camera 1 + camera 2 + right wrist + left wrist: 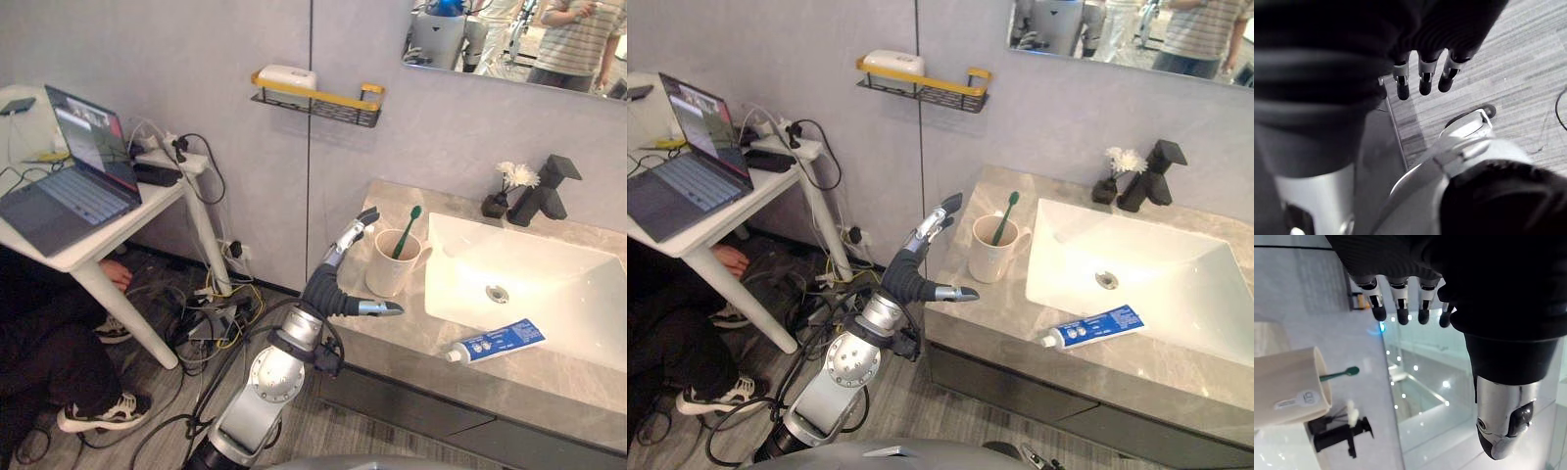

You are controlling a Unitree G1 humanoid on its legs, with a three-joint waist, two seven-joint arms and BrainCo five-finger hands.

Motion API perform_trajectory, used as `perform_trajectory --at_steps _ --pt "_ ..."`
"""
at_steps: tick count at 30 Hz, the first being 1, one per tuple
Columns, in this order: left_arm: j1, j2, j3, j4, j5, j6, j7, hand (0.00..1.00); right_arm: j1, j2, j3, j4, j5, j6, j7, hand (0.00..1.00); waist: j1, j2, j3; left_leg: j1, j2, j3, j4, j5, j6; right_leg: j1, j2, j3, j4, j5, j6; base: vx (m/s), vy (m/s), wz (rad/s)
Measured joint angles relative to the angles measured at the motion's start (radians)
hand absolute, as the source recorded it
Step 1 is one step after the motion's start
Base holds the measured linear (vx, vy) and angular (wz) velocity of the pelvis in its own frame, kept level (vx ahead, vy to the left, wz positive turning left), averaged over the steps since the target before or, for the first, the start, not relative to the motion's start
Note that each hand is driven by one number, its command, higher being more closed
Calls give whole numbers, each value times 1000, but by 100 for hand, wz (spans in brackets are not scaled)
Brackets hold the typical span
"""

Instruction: Organize washtable

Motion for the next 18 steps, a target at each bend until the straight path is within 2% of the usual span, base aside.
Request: perform_trajectory --at_steps 1,2,4,6,7,8,9,10,11,13,15,18 --pt "7 0 4 0 10 -9 1 0 1 -3 -1 -1 -14 -4 -1 0 4 8 1 0 32 -1 0 0 -1 -15 19 -1 9 4 -25 -39 25 -2" --pt "22 -1 15 0 18 -13 4 0 1 -3 -2 0 -24 -8 -1 0 4 9 2 -4 50 0 3 0 -7 -36 12 -3 48 -31 -70 -27 30 -5" --pt "43 -1 15 1 19 -13 7 0 8 0 -19 1 -25 -8 -3 0 4 12 4 -9 75 -1 21 -14 -28 -43 -28 0 53 -34 -75 -7 48 -7" --pt "50 -1 15 1 19 -13 10 0 13 1 -22 1 -42 -6 -4 0 3 11 4 -21 100 -2 42 -32 -58 -36 -50 11 -3 -1 -82 -20 -42 -8" --pt "52 0 16 1 19 -14 11 0 16 2 -24 3 -62 -6 -4 0 4 5 2 -22 110 -3 49 -40 -79 -23 -50 39 -39 56 -75 50 -252 2" --pt "51 -11 18 21 22 -14 10 0 22 -6 -29 6 -81 1 -1 0 -2 13 -4 -19 131 -23 41 -43 -93 -1 -20 55 -61 -1 -9 85 -296 2" --pt "51 -16 16 25 29 -14 10 0 23 -10 -32 7 -94 8 -1 0 -2 18 -2 -20 142 -27 36 -40 -98 4 -8 55 -75 -24 2 120 -381 -3" --pt "48 -22 16 26 38 -14 9 0 21 -13 -43 9 -111 12 0 0 2 33 -7 -21 155 -24 33 -27 -107 6 3 52 -91 -83 30 109 -353 -6" --pt "45 -29 18 40 39 -16 12 0 20 -24 -47 10 -121 15 0 0 -1 45 -6 -22 172 -30 33 -18 -119 7 18 40 -95 -127 30 108 -321 2" --pt "28 -51 18 41 40 -10 7 0 31 -41 -51 12 -132 16 0 0 -4 79 -7 -17 196 -41 47 -2 -107 30 43 13 -85 -135 15 77 -196 24" --pt "20 -58 24 37 40 -10 8 0 30 -45 -43 13 -142 15 0 0 -2 88 -10 -20 225 -39 95 0 -109 63 69 -2 -91 -139 9 41 -136 17" --pt "21 -49 23 37 39 -10 6 0 23 -51 -11 13 -161 14 -1 0 0 85 -11 -53 243 -42 176 0 -108 100 89 -7 -139 -138 4 -19 -71 7"
